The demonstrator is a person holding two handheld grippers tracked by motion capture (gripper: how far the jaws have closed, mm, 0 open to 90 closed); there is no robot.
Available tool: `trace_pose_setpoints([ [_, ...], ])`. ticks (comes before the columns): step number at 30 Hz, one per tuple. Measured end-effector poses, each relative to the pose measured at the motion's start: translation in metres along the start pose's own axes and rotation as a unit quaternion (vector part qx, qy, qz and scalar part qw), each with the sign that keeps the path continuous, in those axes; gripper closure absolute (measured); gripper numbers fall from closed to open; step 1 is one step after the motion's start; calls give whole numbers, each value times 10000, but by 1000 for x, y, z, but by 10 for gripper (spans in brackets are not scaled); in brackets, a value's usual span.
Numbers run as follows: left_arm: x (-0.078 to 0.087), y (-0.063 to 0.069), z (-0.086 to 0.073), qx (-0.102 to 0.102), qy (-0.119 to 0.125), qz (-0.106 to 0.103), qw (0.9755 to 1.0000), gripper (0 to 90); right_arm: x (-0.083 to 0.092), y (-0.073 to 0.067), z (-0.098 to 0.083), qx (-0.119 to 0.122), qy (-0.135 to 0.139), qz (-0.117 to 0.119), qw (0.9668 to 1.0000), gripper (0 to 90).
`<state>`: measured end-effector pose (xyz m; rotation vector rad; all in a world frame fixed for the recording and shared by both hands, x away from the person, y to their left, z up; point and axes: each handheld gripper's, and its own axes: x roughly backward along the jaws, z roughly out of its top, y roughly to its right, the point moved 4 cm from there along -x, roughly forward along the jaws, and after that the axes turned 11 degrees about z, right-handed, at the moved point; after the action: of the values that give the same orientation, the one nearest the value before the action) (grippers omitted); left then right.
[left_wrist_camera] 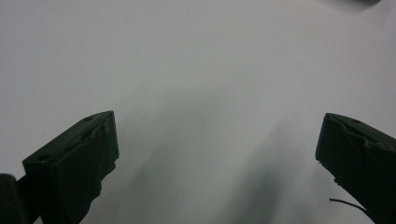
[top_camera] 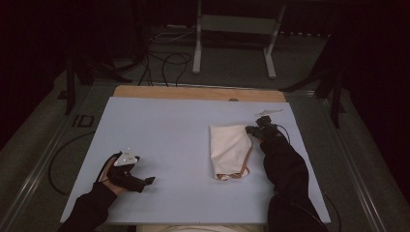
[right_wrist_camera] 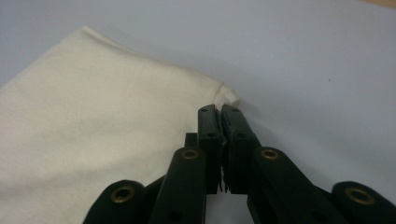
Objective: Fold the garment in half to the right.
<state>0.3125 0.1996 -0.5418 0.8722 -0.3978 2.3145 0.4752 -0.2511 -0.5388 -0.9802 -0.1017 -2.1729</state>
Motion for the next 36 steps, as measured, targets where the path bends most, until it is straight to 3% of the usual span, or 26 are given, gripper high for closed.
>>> trace_pose_setpoints([
  [6, 0, 0, 0, -24, -11, 1, 10000, 1, -5, -1, -4, 36, -147, -14, 9999, 891],
  [9, 0, 0, 0, -16, -4, 8, 10000, 1, -8, 1, -6, 69, -296, -167, 9994, 892],
  [22, 0, 1, 0, -33, -3, 24, 10000, 1, -8, 0, -6, 73, -301, -231, 9993, 879],
  [26, 0, 0, 0, -25, 7, 31, 10000, 1, -5, 0, -3, 99, -267, -226, 9993, 816],
  [31, 1, 0, 0, -28, 18, 28, 10000, 1, 2, -2, 5, 86, -191, -232, 9995, 600],
  [36, 1, 0, 0, -15, 30, 26, 10000, 1, 4, -6, 12, 76, -137, -158, 9998, 480],
])
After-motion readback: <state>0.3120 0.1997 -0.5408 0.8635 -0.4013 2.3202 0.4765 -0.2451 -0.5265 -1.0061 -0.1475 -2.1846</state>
